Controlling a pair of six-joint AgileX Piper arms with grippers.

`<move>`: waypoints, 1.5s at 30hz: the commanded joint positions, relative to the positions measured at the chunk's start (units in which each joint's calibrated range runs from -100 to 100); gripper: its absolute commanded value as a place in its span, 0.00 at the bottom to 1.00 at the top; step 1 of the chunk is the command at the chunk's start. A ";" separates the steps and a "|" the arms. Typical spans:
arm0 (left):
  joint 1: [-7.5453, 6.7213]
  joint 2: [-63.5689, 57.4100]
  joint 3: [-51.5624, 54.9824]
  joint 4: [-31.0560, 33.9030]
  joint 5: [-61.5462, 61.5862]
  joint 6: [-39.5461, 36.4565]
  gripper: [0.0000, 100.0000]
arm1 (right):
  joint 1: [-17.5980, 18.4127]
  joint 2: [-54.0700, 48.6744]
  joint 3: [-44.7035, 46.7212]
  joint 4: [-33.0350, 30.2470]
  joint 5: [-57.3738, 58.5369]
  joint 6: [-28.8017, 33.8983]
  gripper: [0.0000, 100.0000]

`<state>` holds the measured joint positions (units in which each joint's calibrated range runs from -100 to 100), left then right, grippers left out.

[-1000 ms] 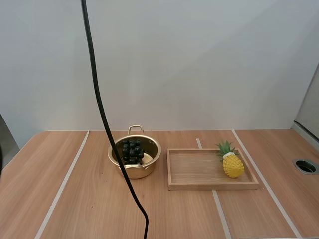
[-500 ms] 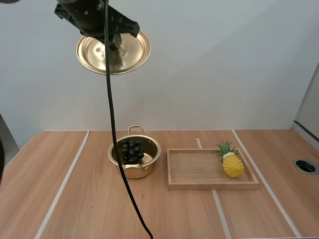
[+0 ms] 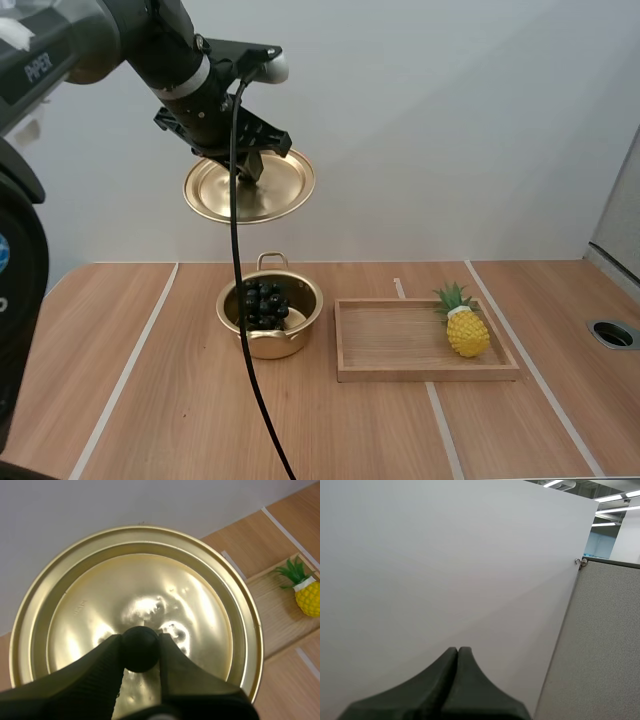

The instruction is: Open the pot, put the grape inside, and close it

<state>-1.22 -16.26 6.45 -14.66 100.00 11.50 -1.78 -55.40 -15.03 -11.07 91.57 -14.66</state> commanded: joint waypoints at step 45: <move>-0.11 16.18 17.99 -4.86 -18.79 3.95 0.00 | -0.21 -1.19 -0.57 -0.71 2.96 0.13 0.00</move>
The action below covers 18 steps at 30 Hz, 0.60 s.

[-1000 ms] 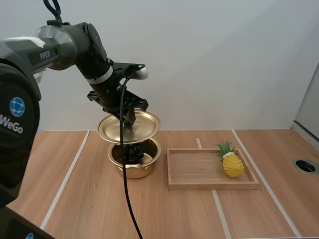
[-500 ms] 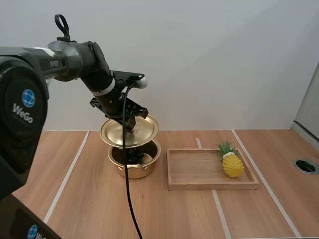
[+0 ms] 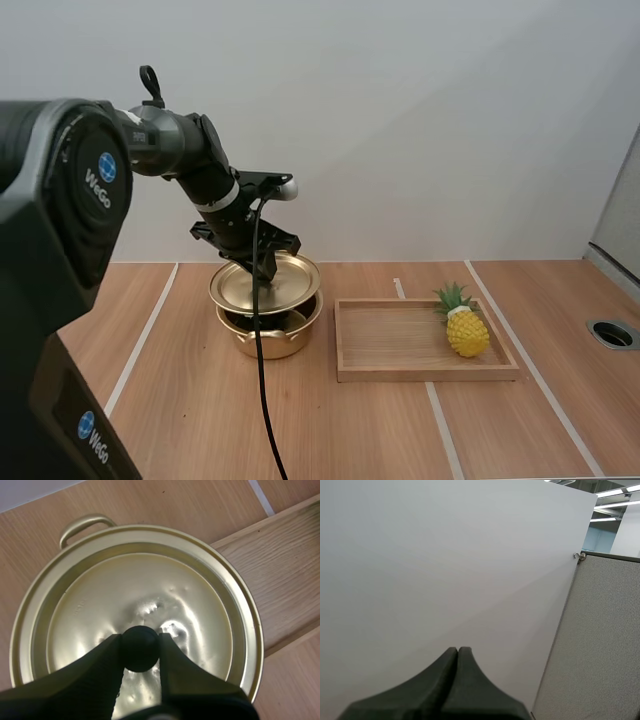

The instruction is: Open the pot, put the grape inside, and close it

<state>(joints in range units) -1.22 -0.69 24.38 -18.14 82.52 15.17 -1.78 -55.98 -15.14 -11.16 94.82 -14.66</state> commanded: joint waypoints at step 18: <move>-0.11 5.24 2.57 -2.99 -4.94 2.85 0.00 | -0.21 -0.61 -0.45 -0.61 -0.29 0.13 0.00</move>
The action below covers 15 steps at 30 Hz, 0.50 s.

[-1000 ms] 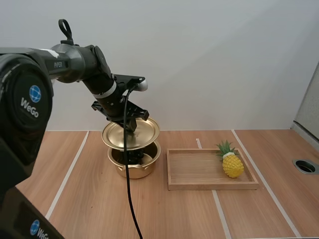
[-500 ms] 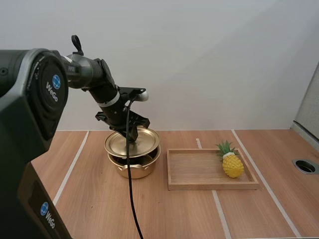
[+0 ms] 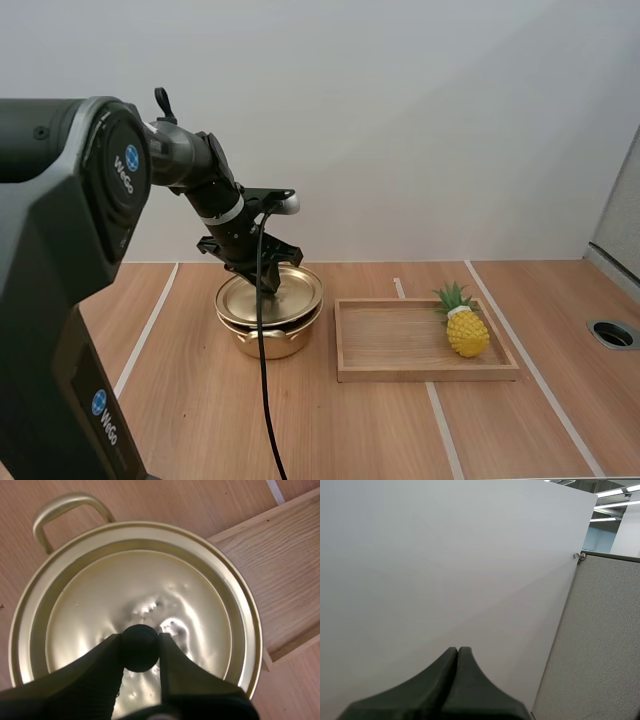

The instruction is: Open the pot, put the grape inside, and close it

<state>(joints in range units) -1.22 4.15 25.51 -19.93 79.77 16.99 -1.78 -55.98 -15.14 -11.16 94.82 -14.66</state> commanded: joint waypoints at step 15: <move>-0.11 1.10 9.24 -0.86 -12.18 2.92 0.00 | -0.21 -0.61 -0.45 -0.61 -0.29 0.13 0.00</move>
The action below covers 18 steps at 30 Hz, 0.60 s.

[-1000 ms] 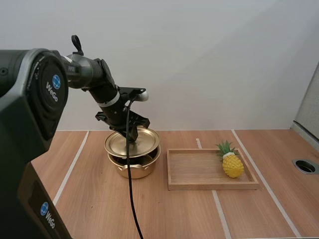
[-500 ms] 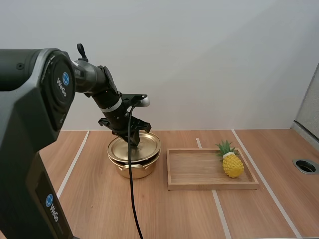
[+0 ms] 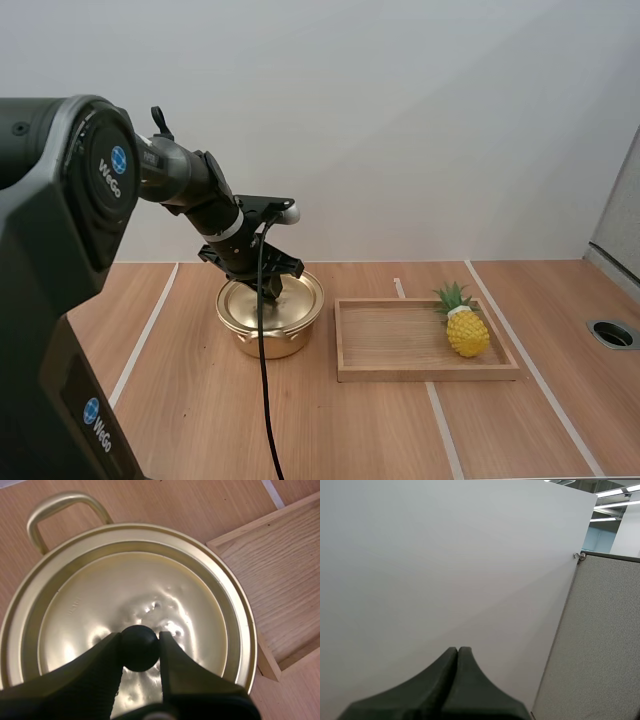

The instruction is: Open the pot, put the grape inside, and close it

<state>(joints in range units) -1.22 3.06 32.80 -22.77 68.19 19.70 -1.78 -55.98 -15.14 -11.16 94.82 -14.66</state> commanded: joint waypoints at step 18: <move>-0.18 -3.09 1.60 1.07 -6.17 -0.99 1.00 | -0.21 -0.61 -0.45 -0.61 0.19 0.13 0.00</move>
<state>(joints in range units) -1.22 1.32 33.80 -22.12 62.98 18.47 -1.78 -55.98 -15.14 -11.16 94.82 -14.66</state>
